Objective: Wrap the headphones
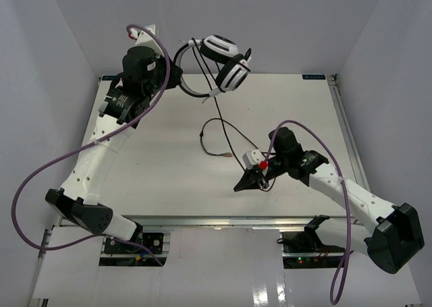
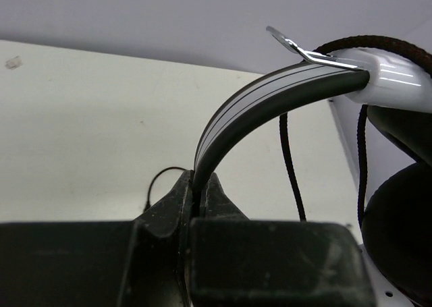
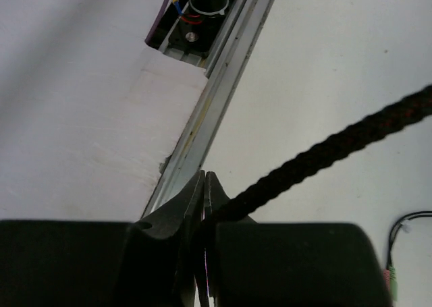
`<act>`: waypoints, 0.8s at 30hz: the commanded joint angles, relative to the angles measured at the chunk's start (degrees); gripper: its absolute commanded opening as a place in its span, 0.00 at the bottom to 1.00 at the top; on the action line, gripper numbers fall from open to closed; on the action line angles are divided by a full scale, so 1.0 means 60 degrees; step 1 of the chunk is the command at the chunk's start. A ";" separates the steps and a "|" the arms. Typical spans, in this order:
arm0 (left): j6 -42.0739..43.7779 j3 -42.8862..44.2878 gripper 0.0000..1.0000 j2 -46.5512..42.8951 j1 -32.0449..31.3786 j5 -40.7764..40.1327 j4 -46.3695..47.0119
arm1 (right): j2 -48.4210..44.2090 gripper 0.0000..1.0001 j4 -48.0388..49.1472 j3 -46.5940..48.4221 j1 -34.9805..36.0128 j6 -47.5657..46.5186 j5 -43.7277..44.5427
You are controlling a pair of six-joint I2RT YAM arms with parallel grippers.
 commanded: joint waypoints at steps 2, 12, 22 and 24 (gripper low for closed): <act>0.0700 -0.0640 0.00 -0.0327 0.0466 -0.0763 0.0568 | -0.0220 0.08 -0.1718 0.1870 0.0006 -0.0576 0.2272; 0.2523 -0.2504 0.00 0.0605 0.0467 -0.1018 0.0623 | 0.0394 0.08 -0.1813 0.5248 0.0444 -0.1848 0.8952; 0.3356 -0.4832 0.00 0.0262 -0.1007 0.2318 0.0692 | 0.2260 0.08 0.1196 0.5924 0.0502 -0.1568 1.1825; 0.3373 -0.5057 0.00 -0.0079 -0.1062 0.3244 0.0844 | 0.2573 0.08 0.1359 0.5743 0.0382 -0.1412 1.1859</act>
